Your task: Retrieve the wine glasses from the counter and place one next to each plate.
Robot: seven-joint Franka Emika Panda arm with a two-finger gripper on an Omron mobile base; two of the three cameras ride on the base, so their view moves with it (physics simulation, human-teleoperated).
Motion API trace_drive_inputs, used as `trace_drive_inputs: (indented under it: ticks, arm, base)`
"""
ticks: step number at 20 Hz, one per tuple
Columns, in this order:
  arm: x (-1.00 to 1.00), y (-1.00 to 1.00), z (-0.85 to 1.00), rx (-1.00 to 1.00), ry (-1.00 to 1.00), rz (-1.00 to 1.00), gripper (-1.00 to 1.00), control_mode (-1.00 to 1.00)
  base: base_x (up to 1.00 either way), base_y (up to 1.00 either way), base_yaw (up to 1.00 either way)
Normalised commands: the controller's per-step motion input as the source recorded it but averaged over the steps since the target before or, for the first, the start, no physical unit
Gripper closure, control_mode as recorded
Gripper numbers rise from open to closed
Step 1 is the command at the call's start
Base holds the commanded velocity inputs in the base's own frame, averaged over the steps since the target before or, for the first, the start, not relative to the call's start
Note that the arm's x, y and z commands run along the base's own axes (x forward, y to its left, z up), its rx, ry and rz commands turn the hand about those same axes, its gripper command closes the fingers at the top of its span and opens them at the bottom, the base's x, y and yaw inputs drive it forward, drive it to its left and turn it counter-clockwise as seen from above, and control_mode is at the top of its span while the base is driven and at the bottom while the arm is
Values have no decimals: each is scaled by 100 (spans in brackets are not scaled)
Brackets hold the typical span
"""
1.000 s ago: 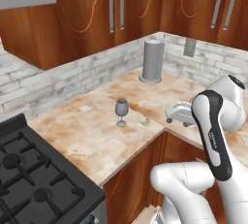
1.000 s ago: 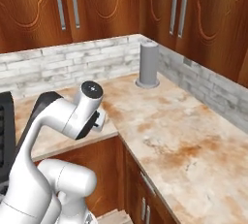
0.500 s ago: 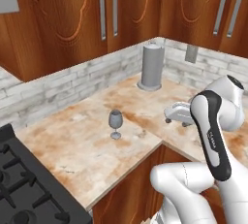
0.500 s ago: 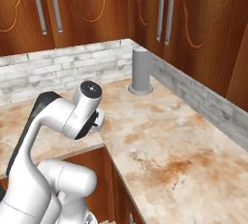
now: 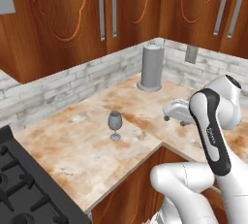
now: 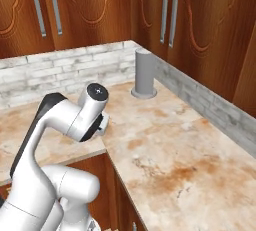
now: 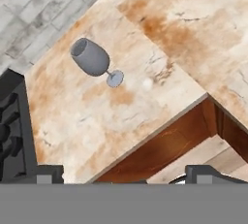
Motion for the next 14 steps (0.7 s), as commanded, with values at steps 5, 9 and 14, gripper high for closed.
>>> trace_drive_inputs:
  ticks: [5, 9, 14]
  arm:
    - [100, 7, 0, 21, 41, -24, -100, -100]
    - [97, 3, 0, 17, 57, -11, -100, -100]
    - [57, 6, -17, 5, 47, -6, -100, -100]
  base:
    - [0, 0, 0]
    - [0, 0, 0]
    - [0, 0, 0]
